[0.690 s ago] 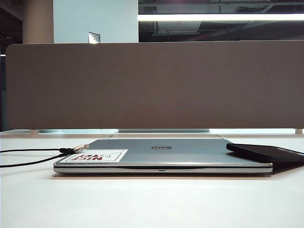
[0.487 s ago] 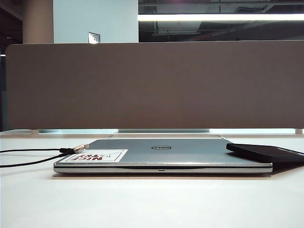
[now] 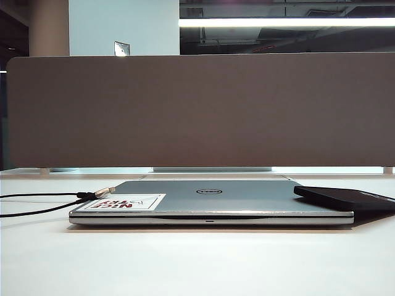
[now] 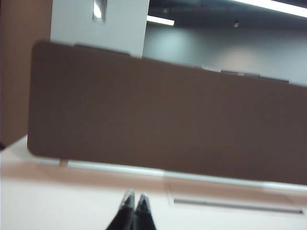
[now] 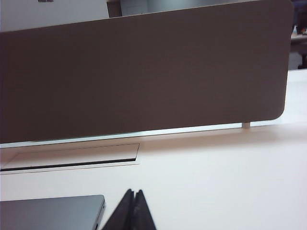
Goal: Pick up the charging cable and the phone, plug the charging cable into the charging port on the phone, and finally place them back on the table.
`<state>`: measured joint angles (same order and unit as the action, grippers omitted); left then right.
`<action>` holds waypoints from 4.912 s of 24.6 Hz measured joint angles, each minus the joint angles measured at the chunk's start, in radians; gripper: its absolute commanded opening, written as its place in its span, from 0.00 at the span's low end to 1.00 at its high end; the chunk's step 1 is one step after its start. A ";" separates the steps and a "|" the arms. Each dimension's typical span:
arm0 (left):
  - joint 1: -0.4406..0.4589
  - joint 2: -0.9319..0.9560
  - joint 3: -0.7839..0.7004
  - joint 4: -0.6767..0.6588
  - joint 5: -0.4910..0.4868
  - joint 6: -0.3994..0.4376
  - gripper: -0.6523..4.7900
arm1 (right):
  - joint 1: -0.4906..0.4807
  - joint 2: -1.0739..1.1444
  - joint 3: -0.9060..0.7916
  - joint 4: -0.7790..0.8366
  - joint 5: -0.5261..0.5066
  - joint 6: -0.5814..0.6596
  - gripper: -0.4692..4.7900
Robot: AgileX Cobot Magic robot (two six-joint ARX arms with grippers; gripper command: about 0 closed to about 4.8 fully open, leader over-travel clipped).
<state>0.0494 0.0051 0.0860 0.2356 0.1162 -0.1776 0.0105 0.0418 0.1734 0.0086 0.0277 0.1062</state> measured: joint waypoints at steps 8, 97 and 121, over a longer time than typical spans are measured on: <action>0.000 0.164 0.181 -0.050 0.000 0.000 0.11 | 0.002 0.245 0.203 -0.006 -0.003 0.023 0.08; -0.367 1.440 0.526 -0.172 -0.001 0.937 0.44 | 0.545 0.523 0.391 -0.232 -0.115 -0.156 0.08; -0.369 1.477 0.526 -0.149 0.000 0.925 0.44 | 0.545 0.523 0.391 -0.232 -0.115 -0.156 0.08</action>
<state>-0.3191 1.4822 0.6117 0.0864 0.1158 0.7471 0.5556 0.5644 0.5644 -0.2234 -0.0875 -0.0498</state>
